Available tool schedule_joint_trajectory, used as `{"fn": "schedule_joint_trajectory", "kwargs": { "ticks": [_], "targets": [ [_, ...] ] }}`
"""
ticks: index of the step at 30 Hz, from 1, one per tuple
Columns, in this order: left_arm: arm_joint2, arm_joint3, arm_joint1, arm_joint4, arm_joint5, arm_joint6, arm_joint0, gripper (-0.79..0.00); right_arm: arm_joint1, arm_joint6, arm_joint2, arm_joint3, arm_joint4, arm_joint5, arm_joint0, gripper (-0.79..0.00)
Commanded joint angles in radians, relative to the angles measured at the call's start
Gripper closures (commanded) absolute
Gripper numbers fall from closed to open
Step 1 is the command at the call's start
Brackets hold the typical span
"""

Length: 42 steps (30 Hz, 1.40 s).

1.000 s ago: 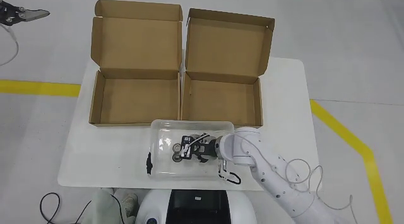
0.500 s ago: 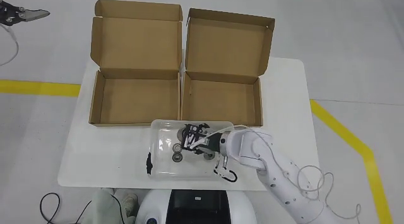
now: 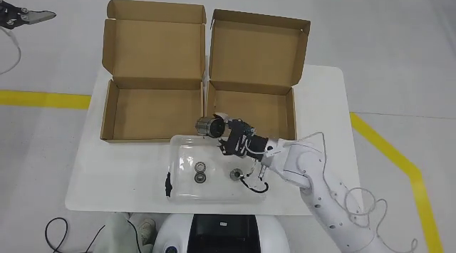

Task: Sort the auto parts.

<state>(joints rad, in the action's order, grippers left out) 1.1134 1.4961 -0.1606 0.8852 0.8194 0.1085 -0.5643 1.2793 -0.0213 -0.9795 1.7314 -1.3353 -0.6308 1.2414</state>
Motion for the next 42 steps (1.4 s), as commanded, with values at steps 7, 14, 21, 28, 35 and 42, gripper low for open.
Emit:
{"fn": "schedule_joint_trajectory", "kwargs": {
  "ticks": [7, 14, 21, 28, 35, 42],
  "targets": [
    [0.0, 0.0, 0.0, 0.0, 0.0, 0.0, 0.0, -0.785, 0.012, 0.232, -0.002, -0.038, 0.002, 0.015, -0.081, 0.0],
    [0.0, 0.0, 0.0, 0.0, 0.0, 0.0, 0.0, -0.785, 0.022, 0.277, -0.019, -0.019, 0.02, 0.044, -0.174, 0.0],
    [0.0, 0.0, 0.0, 0.0, 0.0, 0.0, 0.0, -0.785, 0.024, 0.271, -0.054, 0.036, 0.031, 0.055, -0.223, 0.0],
    [0.0, 0.0, 0.0, 0.0, 0.0, 0.0, 0.0, -0.785, 0.028, 0.278, -0.049, 0.064, 0.031, 0.037, -0.268, 0.0],
    [0.0, 0.0, 0.0, 0.0, 0.0, 0.0, 0.0, -0.785, 0.033, 0.334, -0.034, 0.052, 0.011, 0.032, -0.283, 0.0],
    [0.0, 0.0, 0.0, 0.0, 0.0, 0.0, 0.0, -0.785, 0.036, 0.332, -0.016, -0.005, -0.027, 0.025, -0.289, 0.0]
  ]
}}
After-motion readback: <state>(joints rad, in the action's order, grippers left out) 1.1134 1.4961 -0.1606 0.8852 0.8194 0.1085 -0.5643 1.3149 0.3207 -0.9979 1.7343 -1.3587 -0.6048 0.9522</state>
